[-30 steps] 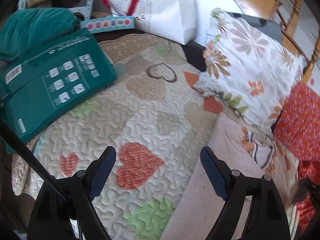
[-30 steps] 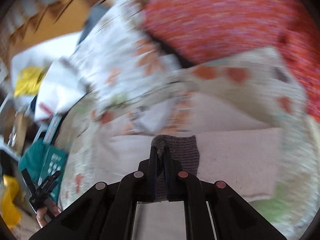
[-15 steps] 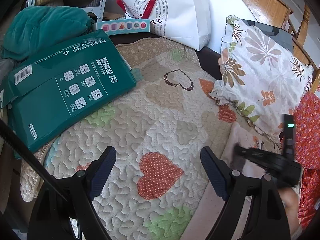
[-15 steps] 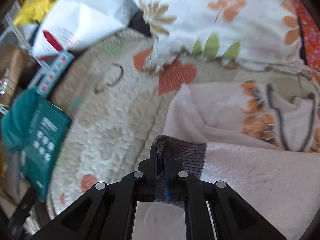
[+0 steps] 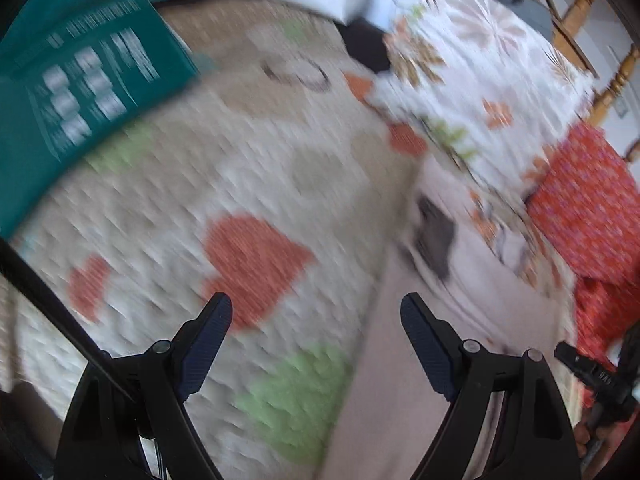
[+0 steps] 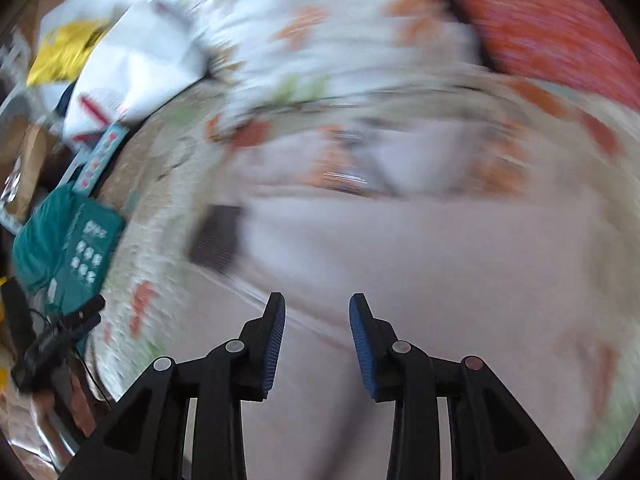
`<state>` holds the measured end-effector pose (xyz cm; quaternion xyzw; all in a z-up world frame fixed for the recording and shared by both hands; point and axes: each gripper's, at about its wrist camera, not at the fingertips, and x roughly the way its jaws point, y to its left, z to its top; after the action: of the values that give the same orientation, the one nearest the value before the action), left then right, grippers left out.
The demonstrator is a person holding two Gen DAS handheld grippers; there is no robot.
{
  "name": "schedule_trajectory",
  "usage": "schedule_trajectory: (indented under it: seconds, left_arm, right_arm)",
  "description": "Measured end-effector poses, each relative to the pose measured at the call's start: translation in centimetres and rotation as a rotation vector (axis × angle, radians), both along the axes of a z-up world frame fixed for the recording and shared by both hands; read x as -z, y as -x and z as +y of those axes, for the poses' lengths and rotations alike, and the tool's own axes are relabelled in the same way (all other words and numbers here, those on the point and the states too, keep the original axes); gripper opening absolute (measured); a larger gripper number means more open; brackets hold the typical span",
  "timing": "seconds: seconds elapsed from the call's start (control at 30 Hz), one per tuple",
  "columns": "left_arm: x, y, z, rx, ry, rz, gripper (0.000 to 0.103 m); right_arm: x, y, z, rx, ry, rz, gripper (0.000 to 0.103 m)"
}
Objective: Fold small clothes
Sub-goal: 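Carry the held sleeve across the sweater body with the right tool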
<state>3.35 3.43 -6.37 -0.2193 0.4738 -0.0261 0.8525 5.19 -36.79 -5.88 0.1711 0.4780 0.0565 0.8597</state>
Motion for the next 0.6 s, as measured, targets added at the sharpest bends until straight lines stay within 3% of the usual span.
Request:
schedule_trajectory:
  seconds: [0.07, 0.17, 0.27, 0.37, 0.5, 0.6]
  left_arm:
    - [1.6, 0.5, -1.3, 0.061, 0.046, 0.03, 0.082]
    - [3.8, 1.2, -3.7, 0.145, 0.066, 0.081, 0.067]
    - [4.1, 2.3, -6.0, 0.176, -0.029, 0.034, 0.067]
    - [4.4, 3.4, -6.9, 0.207, 0.006, 0.019, 0.067]
    - [4.7, 5.5, -6.8, 0.226, 0.134, 0.026, 0.065]
    - [5.1, 7.6, -6.7, 0.24, 0.172, 0.031, 0.059]
  right_arm:
    - [0.6, 4.7, -5.3, 0.11, 0.003, 0.003, 0.042]
    - [2.5, 10.0, -10.9, 0.232, -0.033, 0.026, 0.043]
    - [5.8, 14.3, -14.6, 0.341, -0.15, 0.055, 0.045]
    - [8.8, 16.9, -15.6, 0.365, -0.35, 0.024, 0.046]
    - [10.7, 18.3, -14.6, 0.331, -0.616, -0.043, 0.045]
    - [11.9, 18.7, -12.5, 0.287, -0.714, -0.036, 0.043]
